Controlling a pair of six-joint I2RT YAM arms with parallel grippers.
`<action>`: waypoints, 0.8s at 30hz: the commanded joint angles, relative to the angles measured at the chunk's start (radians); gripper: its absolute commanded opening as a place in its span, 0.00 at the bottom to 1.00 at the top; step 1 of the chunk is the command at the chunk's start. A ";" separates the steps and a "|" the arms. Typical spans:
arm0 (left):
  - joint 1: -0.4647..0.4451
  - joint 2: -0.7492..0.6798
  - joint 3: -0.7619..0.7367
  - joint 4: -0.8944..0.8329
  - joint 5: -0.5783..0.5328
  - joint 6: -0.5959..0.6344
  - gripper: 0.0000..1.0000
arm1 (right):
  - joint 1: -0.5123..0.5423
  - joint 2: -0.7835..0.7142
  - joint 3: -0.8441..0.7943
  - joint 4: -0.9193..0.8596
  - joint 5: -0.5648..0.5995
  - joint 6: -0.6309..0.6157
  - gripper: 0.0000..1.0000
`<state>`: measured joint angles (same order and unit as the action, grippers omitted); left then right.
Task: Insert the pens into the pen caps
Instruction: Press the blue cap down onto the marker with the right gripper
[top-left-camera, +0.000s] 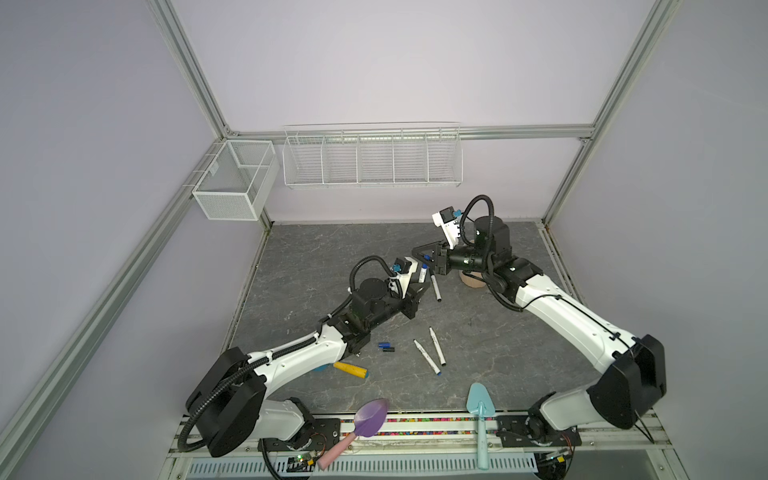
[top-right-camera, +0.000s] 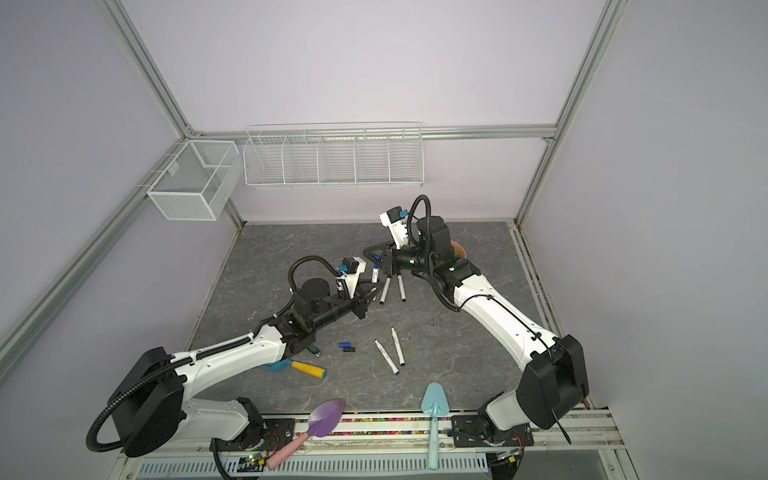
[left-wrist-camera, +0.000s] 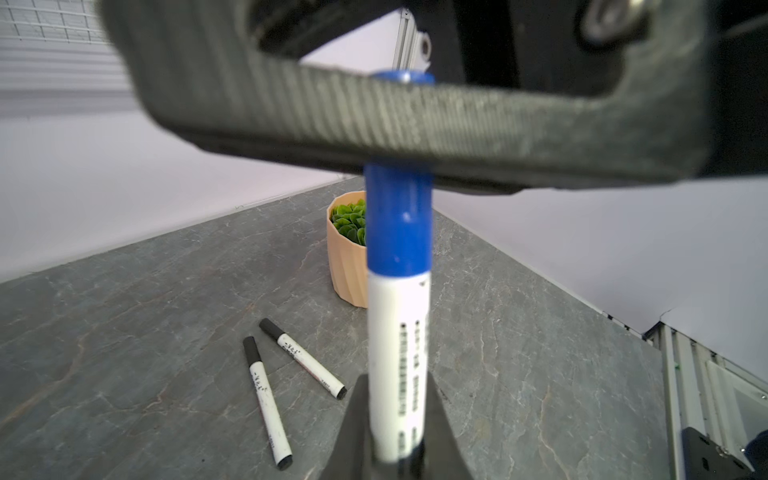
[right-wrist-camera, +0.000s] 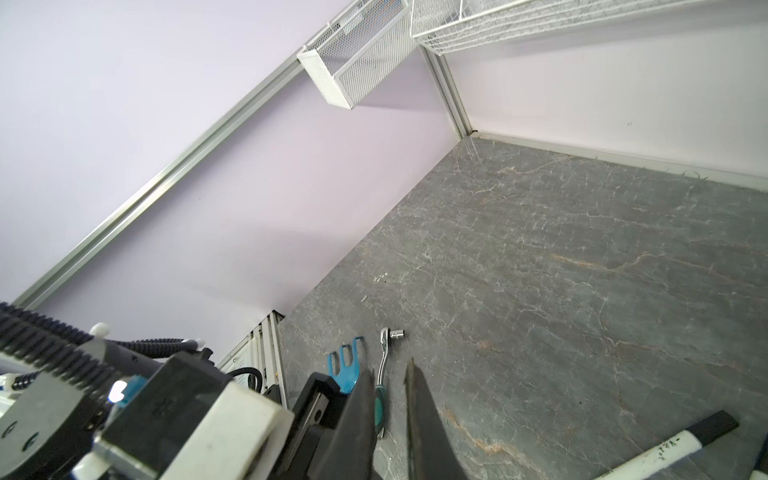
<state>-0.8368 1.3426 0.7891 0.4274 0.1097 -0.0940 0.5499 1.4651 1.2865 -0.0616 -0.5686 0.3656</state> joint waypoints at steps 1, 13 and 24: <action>0.021 -0.075 0.221 0.389 -0.107 0.160 0.00 | 0.020 0.039 -0.074 -0.360 0.014 -0.033 0.07; 0.019 -0.139 0.184 0.442 -0.245 0.225 0.00 | -0.076 0.071 -0.077 -0.327 -0.174 0.065 0.07; 0.090 -0.076 0.269 0.434 -0.066 -0.020 0.00 | 0.050 0.124 0.001 -0.465 -0.135 -0.064 0.07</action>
<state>-0.7914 1.3258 0.8646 0.3500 0.1059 -0.0128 0.5133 1.5227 1.3777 -0.1265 -0.5896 0.3508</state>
